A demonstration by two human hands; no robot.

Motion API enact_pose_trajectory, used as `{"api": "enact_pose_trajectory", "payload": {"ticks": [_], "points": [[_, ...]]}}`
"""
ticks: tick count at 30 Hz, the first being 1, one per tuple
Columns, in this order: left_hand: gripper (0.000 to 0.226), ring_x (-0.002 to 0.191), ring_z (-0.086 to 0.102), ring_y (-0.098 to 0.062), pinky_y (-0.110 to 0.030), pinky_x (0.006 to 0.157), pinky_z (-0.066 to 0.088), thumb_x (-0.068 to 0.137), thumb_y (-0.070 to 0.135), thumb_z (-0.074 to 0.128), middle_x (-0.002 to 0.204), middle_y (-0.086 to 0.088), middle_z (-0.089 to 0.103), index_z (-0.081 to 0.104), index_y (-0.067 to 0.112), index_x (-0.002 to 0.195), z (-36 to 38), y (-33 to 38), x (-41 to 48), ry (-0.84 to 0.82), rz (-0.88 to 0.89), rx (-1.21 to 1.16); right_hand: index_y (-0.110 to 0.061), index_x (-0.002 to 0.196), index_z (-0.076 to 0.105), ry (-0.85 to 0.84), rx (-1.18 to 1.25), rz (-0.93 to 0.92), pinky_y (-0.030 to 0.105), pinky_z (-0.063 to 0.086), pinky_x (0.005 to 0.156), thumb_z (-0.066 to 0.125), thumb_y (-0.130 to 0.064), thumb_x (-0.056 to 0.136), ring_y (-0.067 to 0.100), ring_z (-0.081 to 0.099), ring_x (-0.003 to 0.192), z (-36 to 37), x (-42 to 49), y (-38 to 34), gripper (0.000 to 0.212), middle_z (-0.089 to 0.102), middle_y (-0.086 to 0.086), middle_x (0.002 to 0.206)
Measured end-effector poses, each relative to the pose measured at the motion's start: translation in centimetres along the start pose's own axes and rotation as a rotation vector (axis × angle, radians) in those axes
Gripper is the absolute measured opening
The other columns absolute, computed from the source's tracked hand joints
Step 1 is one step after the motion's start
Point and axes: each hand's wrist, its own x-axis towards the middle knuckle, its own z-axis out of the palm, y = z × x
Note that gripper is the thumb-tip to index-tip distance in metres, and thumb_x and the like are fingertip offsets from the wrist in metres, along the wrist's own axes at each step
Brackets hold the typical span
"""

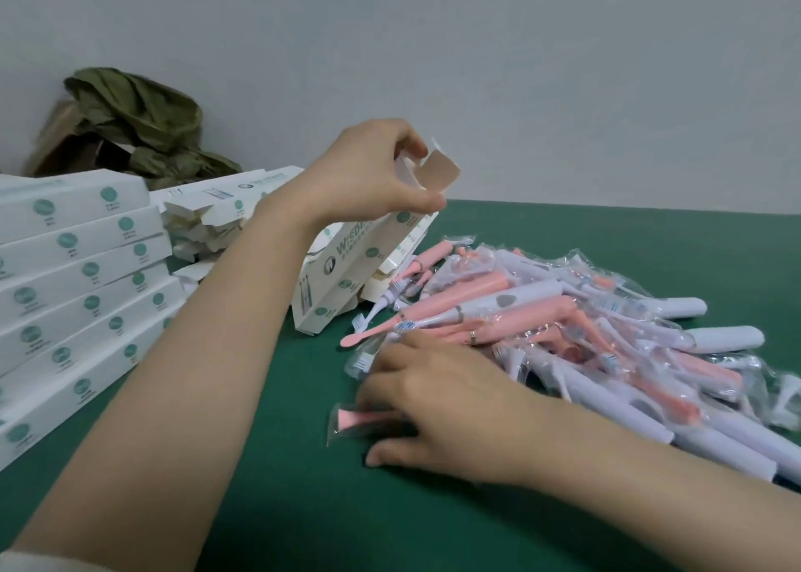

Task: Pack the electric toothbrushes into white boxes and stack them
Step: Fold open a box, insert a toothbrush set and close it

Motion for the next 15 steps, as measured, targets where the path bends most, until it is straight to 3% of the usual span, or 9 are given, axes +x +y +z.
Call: {"api": "enact_pose_trajectory", "payload": {"ticks": [2,4,6,9,12,15], "points": [[0.053,0.094,0.048,-0.003,-0.004,0.066,0.032,0.073,0.040,0.077,0.109,0.015,0.055,0.058,0.024,0.119,0.0,-0.1,0.0,0.003,0.005,-0.010,-0.016,0.108,0.060,0.002,-0.020,0.024,0.031,0.036,0.089,0.048,-0.045,0.095,0.020,0.045,0.102,0.8,0.5,-0.1,0.034,0.058,0.002,0.108],[0.053,0.095,0.048,-0.003,-0.004,0.067,0.033,0.072,0.040,0.077,0.111,0.015,0.055,0.058,0.024,0.119,0.0,-0.2,0.0,0.009,0.003,-0.012,-0.013,0.096,0.061,0.059,0.133,0.117,0.029,0.039,0.079,0.044,-0.043,0.097,0.019,0.051,0.089,0.6,1.3,0.4,0.034,0.064,0.003,0.096],[0.053,0.096,0.049,-0.003,-0.005,0.068,0.033,0.071,0.039,0.078,0.111,0.016,0.056,0.059,0.024,0.118,0.1,-0.4,0.0,0.014,-0.009,-0.023,-0.009,0.088,0.061,0.080,0.503,0.308,0.031,0.047,0.069,0.048,-0.042,0.096,0.020,0.060,0.074,-0.7,2.1,1.5,0.036,0.069,0.008,0.083],[0.052,0.092,0.052,0.002,-0.002,0.068,0.036,0.068,0.036,0.081,0.103,0.019,0.057,0.060,0.026,0.115,0.1,-0.6,-0.2,0.004,-0.019,-0.040,-0.011,0.083,0.057,0.067,1.021,0.545,0.025,0.052,0.057,0.050,-0.026,0.097,0.022,0.065,0.075,-3.8,2.3,5.1,0.022,0.063,0.006,0.070],[0.055,0.097,0.056,-0.004,-0.001,0.070,0.038,0.065,0.031,0.083,0.102,0.016,0.060,0.062,0.026,0.115,0.1,-0.6,-0.4,-0.005,0.001,-0.027,-0.012,0.082,0.056,-0.038,1.427,0.483,0.015,0.034,0.041,0.053,-0.016,0.093,0.009,0.048,0.051,-7.2,0.8,8.0,0.012,0.045,0.003,0.066],[0.055,0.095,0.059,-0.012,-0.023,0.080,0.048,0.062,0.029,0.085,0.102,0.006,0.064,0.063,0.026,0.112,0.3,-0.4,-1.0,-0.028,0.027,-0.050,-0.011,0.079,0.066,0.074,1.579,0.398,0.012,0.032,0.037,0.064,-0.021,0.082,0.004,0.040,0.046,-8.9,0.8,8.4,0.010,0.052,-0.002,0.064]]}}
